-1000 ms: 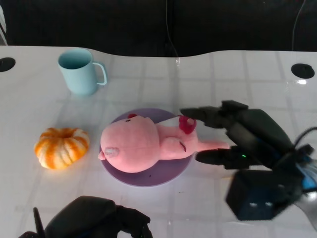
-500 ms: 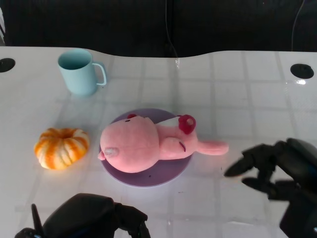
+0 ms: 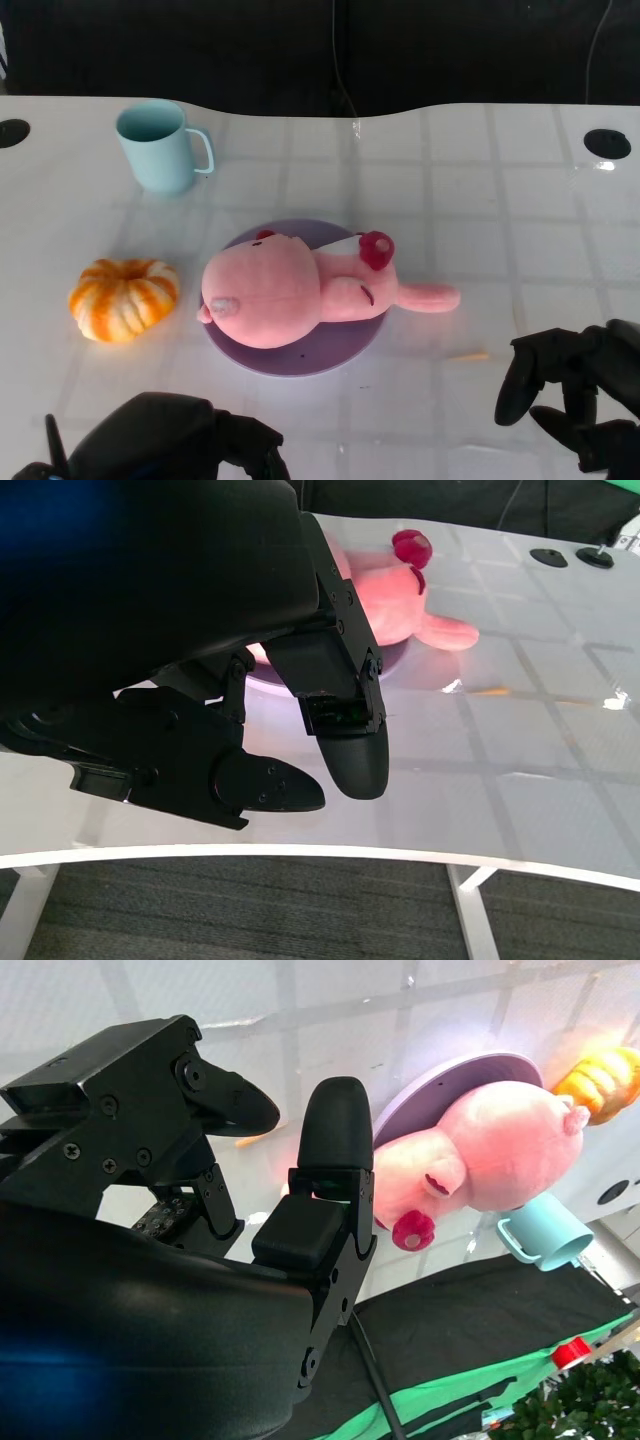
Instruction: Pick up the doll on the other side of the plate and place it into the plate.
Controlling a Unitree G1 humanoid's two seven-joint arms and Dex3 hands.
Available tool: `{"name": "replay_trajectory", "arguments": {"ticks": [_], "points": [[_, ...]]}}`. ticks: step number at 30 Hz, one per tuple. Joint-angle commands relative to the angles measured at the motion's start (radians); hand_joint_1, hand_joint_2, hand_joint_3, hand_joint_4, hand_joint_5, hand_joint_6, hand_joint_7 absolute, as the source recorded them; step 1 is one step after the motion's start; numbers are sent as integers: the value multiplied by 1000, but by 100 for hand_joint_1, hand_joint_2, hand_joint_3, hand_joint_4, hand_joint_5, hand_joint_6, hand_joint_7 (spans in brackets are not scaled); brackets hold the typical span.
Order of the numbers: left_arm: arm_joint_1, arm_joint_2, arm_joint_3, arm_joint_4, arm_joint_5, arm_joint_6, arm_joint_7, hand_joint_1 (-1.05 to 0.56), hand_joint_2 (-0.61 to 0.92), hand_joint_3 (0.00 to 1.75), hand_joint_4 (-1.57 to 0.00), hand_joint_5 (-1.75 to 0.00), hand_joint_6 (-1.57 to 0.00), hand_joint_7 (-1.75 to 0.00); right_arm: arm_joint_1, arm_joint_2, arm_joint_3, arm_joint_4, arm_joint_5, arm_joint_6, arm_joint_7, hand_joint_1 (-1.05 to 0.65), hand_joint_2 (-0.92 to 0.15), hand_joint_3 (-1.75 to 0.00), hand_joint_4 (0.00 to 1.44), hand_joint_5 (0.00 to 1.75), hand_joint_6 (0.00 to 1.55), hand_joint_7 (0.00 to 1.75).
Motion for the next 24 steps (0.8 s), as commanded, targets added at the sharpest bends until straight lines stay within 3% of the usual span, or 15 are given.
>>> {"name": "replay_trajectory", "arguments": {"ticks": [1,6,16,24], "points": [[8,21,16,16,-20,-11,-2,-17,92,24,-70,-134,-91,-54,-17,3,16,38,-23,23,-10,4,-52,-95,81,161,84,109],[3,22,15,23,-23,-7,-5,-19,92,27,-70,-133,-89,-54,-36,7,29,69,-36,41,-13,2,-53,-95,78,165,84,107],[-7,19,-7,26,-6,-20,4,-18,92,26,-71,-133,-89,-56,-43,-22,41,95,-55,30,8,-1,-57,-85,78,157,85,100],[-12,15,-6,17,-9,-15,-1,-18,92,27,-71,-136,-89,-58,-54,-48,33,120,-45,-30,7,0,-56,-84,81,151,89,94]]}}
